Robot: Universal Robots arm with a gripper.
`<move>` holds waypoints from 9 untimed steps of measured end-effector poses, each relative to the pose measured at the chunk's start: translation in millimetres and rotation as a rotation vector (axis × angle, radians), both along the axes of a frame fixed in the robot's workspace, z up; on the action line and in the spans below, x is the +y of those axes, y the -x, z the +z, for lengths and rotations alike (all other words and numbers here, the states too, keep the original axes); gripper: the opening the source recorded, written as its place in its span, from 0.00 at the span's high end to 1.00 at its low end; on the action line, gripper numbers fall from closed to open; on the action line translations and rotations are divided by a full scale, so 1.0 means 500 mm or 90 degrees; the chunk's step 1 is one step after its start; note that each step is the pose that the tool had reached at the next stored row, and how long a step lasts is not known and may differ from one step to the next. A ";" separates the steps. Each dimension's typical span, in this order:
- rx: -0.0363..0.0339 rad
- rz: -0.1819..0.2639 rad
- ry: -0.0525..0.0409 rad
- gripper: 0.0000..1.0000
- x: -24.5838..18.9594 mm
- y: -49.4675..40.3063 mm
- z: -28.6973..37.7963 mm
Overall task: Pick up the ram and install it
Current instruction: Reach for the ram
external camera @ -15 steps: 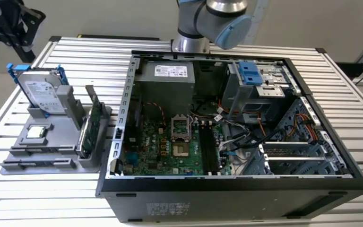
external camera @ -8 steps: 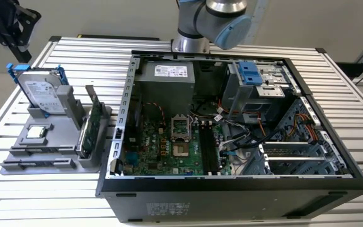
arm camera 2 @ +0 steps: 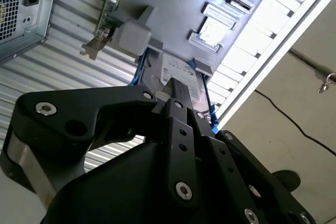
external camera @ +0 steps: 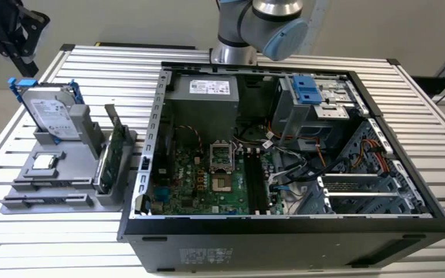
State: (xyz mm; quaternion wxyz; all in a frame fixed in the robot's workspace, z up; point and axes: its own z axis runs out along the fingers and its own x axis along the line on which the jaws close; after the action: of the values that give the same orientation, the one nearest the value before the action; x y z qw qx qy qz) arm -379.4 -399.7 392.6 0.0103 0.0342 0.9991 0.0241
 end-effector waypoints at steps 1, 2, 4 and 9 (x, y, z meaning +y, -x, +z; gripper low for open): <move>0.0000 0.000 0.0000 1.00 -0.0009 0.000 0.000; 0.0000 0.000 0.0000 1.00 -0.0021 0.000 0.000; 0.0000 0.001 0.0000 1.00 -0.0053 0.000 0.000; 0.0000 0.002 0.0000 1.00 -0.0152 0.000 0.000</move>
State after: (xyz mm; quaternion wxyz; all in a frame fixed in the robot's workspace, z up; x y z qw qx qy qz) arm -379.3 -407.3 392.6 0.0103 0.0324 0.9991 0.0241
